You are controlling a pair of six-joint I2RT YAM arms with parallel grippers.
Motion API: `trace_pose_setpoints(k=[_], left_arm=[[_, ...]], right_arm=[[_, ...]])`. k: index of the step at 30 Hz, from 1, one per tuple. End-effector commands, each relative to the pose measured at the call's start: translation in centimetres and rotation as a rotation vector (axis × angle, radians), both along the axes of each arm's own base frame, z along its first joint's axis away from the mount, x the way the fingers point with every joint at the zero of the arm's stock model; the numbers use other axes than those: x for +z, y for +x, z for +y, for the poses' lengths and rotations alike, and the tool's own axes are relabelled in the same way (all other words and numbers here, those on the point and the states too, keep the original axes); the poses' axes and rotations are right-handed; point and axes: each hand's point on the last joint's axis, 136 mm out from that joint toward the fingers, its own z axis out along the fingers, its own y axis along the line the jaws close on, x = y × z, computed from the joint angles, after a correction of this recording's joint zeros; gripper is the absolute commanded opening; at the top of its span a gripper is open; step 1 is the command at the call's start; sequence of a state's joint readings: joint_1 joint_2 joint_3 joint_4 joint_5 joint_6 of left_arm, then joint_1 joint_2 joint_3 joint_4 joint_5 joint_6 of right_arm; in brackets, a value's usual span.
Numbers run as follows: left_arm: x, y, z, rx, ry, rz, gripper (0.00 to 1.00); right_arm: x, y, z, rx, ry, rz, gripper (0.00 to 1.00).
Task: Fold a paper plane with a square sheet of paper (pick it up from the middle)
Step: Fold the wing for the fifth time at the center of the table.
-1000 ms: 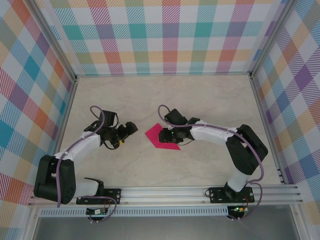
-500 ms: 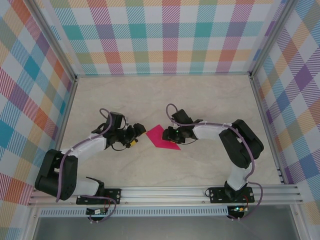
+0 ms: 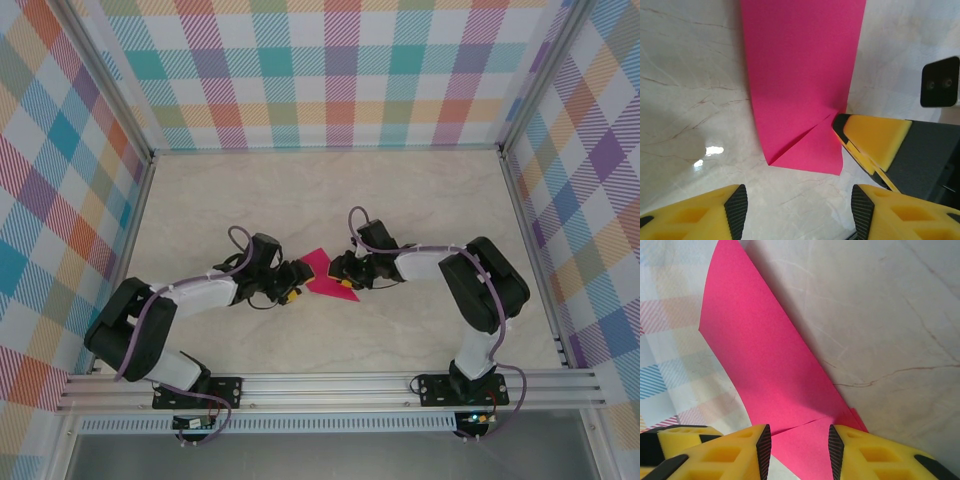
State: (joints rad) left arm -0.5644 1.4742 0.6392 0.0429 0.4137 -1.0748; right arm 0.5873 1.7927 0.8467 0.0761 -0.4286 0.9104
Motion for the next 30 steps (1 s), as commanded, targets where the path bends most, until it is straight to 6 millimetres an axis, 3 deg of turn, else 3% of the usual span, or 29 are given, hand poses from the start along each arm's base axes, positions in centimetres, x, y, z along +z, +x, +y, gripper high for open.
trace_pose_setpoints(k=[1,6,11,20,23,26,30], left_arm=[[-0.5,0.5,-0.3,0.051,0.018,0.0,0.55],[-1.6,0.4,-1.2,0.043,0.02,0.038,0.55],[-1.2,1.2,-2.8,0.02,-0.004,0.022,0.52],[-1.7,1.4,-3.4,0.002,-0.005,0.026,0.44],[-1.4,1.6,-3.9,-0.007,-0.028,0.016,0.41],[-1.2,1.8,-3.9,-0.006,-0.032,-0.002,0.31],[-0.8,1.9,-3.6,-0.001,-0.026,-0.029,0.27]], right_arm=[[-2.7,-1.8,-1.5,-0.035,-0.04,0.136,0.38],[-2.8,-1.8,-1.5,-0.041,-0.024,0.162,0.38],[-2.7,-1.9,-1.5,-0.026,-0.021,0.157,0.38],[-2.6,-1.9,-1.6,-0.023,-0.029,0.15,0.39],[-2.6,-1.9,-1.6,-0.025,-0.028,0.152,0.39],[-2.5,-1.8,-1.5,-0.022,-0.024,0.147,0.38],[-1.7,-1.4,-1.3,-0.003,-0.012,0.106,0.42]])
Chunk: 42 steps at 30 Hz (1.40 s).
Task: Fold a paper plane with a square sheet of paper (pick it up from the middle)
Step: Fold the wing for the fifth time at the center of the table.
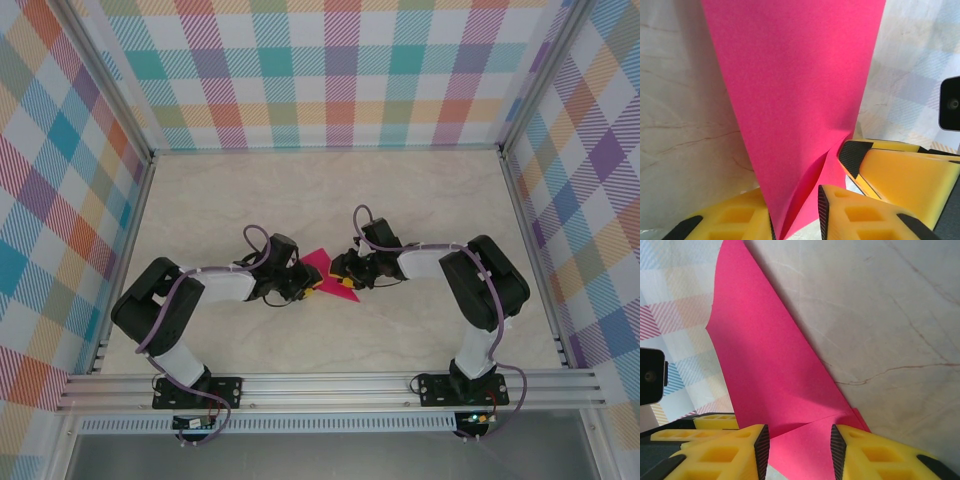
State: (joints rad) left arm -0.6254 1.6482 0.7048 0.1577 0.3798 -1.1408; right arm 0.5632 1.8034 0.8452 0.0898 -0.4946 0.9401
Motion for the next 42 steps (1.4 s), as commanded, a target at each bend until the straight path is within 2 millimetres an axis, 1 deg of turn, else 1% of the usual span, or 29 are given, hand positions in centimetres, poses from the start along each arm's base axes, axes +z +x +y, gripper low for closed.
trace_pose_setpoints(k=[1,5,7,10,13,15,17,20,21,22,24,29,33,38,42], left_arm=[[1.6,0.6,-0.6,-0.007,-0.024,-0.056,0.26],[1.8,0.5,-0.6,-0.012,-0.023,-0.06,0.13],[1.9,0.6,-0.6,-0.013,-0.022,-0.059,0.08],[1.9,0.5,-0.6,-0.019,-0.006,-0.046,0.04],[1.8,0.5,-0.6,-0.018,0.0,-0.029,0.03],[2.0,0.4,-0.7,-0.014,0.001,-0.019,0.03],[2.3,0.5,-0.8,-0.01,-0.004,-0.014,0.03],[2.7,0.6,-0.8,0.001,-0.002,-0.001,0.03],[2.8,0.6,-0.8,0.004,-0.001,0.003,0.03],[2.9,0.6,-0.8,0.008,-0.001,0.007,0.03],[3.1,0.7,-0.7,0.015,0.001,0.012,0.03],[3.4,0.7,-0.7,0.017,0.006,0.022,0.03],[3.5,0.6,-0.7,0.021,0.008,0.03,0.03],[3.7,0.7,-0.9,0.017,0.007,0.038,0.03],[3.6,0.8,-0.9,0.027,0.005,0.043,0.04]], right_arm=[[-1.5,-1.2,-1.2,0.015,-0.059,0.036,0.43],[0.5,-0.2,-0.8,0.058,-0.047,-0.077,0.53],[1.4,0.4,-0.8,0.077,-0.056,-0.15,0.56],[2.8,1.5,-1.4,0.099,-0.089,-0.291,0.54],[4.1,2.3,-2.5,0.107,-0.137,-0.475,0.52],[5.1,2.3,-2.9,0.147,-0.157,-0.585,0.52],[6.1,2.0,-3.1,0.206,-0.18,-0.683,0.56],[6.8,0.8,-2.9,0.322,-0.21,-0.808,0.64],[6.9,0.4,-2.7,0.356,-0.237,-0.871,0.68],[6.9,-0.2,-2.4,0.398,-0.269,-0.93,0.72],[6.8,-0.8,-2.0,0.465,-0.304,-0.98,0.73],[6.0,-2.1,-0.9,0.58,-0.358,-1.143,0.73],[4.7,-2.9,-0.2,0.693,-0.416,-1.251,0.72],[3.2,-3.0,0.4,0.75,-0.457,-1.328,0.69],[3.0,-2.7,1.2,0.765,-0.489,-1.387,0.66]])
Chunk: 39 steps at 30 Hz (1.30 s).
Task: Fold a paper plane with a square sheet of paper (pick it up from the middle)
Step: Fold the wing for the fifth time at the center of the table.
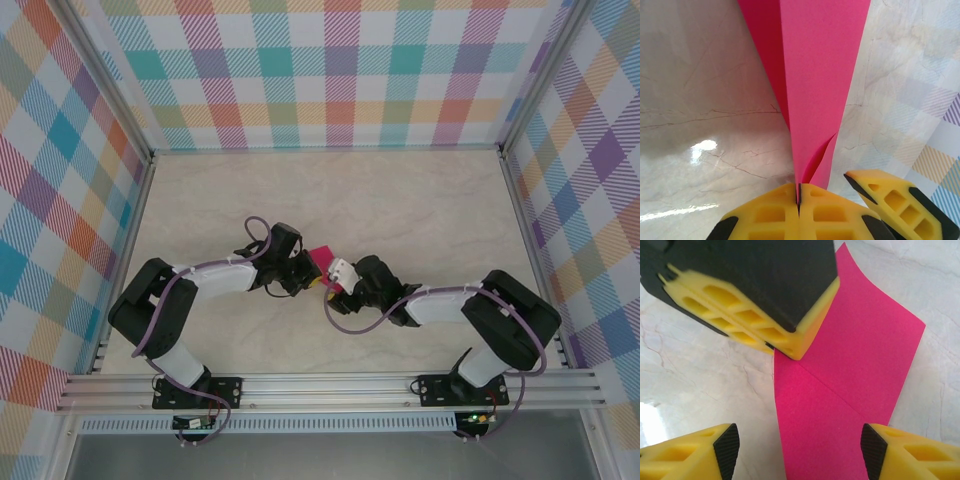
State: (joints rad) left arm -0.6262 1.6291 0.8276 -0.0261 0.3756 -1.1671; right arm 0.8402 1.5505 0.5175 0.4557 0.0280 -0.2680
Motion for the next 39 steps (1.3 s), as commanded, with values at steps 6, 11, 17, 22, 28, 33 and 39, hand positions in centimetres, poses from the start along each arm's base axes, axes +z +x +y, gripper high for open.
trace_pose_setpoints(k=[6,11,17,22,28,33,39], left_arm=[[1.5,0.0,-0.5,0.009,-0.024,0.002,0.04],[1.5,-0.1,-0.4,0.012,-0.021,0.003,0.04],[1.7,-0.2,-0.3,0.014,-0.018,0.005,0.04],[1.7,-0.2,-0.3,0.012,-0.019,0.007,0.04],[1.7,-0.2,-0.2,0.013,-0.017,0.007,0.05],[2.3,0.4,0.4,0.017,0.0,-0.009,0.18],[4.6,2.3,3.5,0.042,0.068,-0.067,0.44]], right_arm=[[1.0,1.6,1.6,0.028,-0.002,-0.226,0.62],[0.6,1.8,1.6,0.016,-0.004,-0.225,0.53],[-0.1,2.1,1.3,0.011,-0.034,-0.233,0.46],[-0.3,2.3,1.4,0.014,-0.052,-0.247,0.39],[-0.2,2.2,1.6,0.023,-0.044,-0.242,0.31],[0.0,2.0,1.6,0.018,-0.029,-0.226,0.21],[0.2,1.5,2.1,0.019,0.011,-0.144,0.12]])
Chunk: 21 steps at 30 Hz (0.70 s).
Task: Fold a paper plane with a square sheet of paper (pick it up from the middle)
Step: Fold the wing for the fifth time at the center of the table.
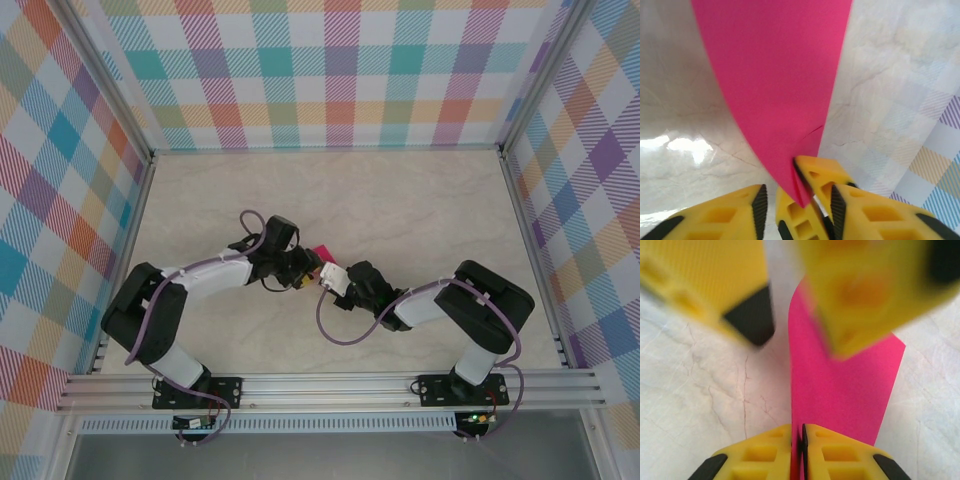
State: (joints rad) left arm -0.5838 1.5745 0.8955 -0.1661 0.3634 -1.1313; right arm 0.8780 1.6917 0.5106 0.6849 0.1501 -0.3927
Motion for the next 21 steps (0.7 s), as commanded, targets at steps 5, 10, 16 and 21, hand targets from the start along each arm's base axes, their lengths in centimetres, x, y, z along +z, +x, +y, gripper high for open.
trace_pose_setpoints(k=[5,10,16,21], left_arm=[[3.5,2.5,6.4,0.088,0.113,-0.087,0.53],[4.1,2.5,8.3,0.122,0.118,-0.128,0.54],[3.7,1.8,8.1,0.089,0.086,-0.164,0.54],[3.1,1.3,6.7,0.052,0.004,-0.196,0.54]], right_arm=[[0.9,-0.8,1.3,-0.003,0.109,0.179,0.1],[1.3,-0.7,1.6,-0.05,0.22,0.389,0.07],[2.0,-1.0,2.4,-0.072,0.282,0.547,0.05],[2.2,-0.9,2.5,-0.106,0.338,0.662,0.03]])
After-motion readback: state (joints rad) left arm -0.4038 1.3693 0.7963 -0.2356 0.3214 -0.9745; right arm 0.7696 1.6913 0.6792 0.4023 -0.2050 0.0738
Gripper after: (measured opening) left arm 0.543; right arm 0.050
